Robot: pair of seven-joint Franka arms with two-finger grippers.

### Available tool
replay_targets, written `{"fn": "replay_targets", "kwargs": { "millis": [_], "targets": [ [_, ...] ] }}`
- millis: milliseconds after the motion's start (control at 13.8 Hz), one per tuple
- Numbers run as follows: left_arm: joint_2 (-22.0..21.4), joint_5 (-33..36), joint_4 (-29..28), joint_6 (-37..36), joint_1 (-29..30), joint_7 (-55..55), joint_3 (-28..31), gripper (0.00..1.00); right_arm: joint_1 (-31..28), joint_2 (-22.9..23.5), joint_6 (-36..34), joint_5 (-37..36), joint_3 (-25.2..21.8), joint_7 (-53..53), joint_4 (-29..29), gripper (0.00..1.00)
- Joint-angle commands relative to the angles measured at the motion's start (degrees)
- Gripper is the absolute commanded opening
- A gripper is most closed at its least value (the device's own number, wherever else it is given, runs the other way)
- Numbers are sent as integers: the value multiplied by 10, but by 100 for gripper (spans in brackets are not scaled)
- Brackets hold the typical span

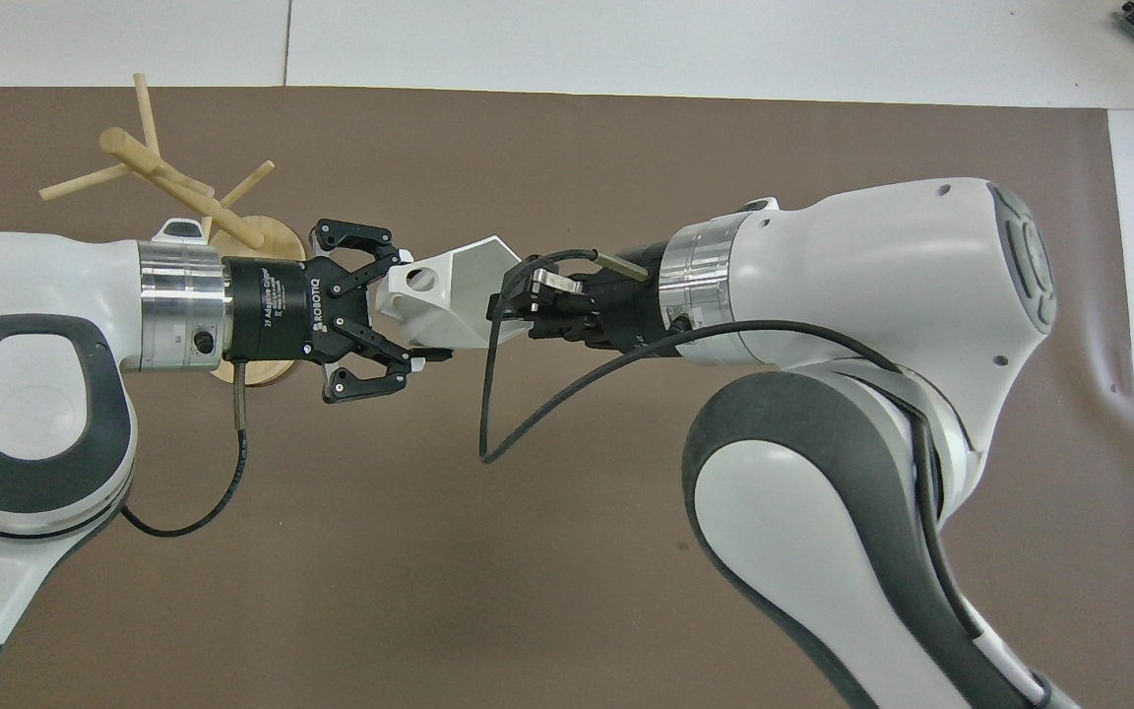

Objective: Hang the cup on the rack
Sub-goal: 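Grasp the mug body with the left gripper, then open the right gripper, then carry the mug to the peg with the left gripper while the right gripper retracts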

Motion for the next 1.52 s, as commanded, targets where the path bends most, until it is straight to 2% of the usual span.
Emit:
{"fn": "replay_targets", "kwargs": {
  "millis": [0,361,722,939,1156,1444],
  "targets": [
    [-8,-7,-10,-8,-2,3,6,0,-6,-9,6,4,3,-3,-9,100],
    [-14,-3,-26,-13,8,-31,8,0,-6,-9,8,4,3,-8,-9,100],
    [-15,88,-39,-5,24,-120,9,0,-11,-10,10,-19,-2,-9,-8,100],
    [-15,108,-57,61,25,-175,9,0,-14,-10,10,-73,-2,-10,-8,100],
    [-16,108,-92,166,27,-242,8,0,-16,-10,11,-97,-4,-10,-8,100],
    [-15,108,-97,197,29,-283,9,0,-39,-11,6,-192,-9,-72,-8,100]
  ]
}}
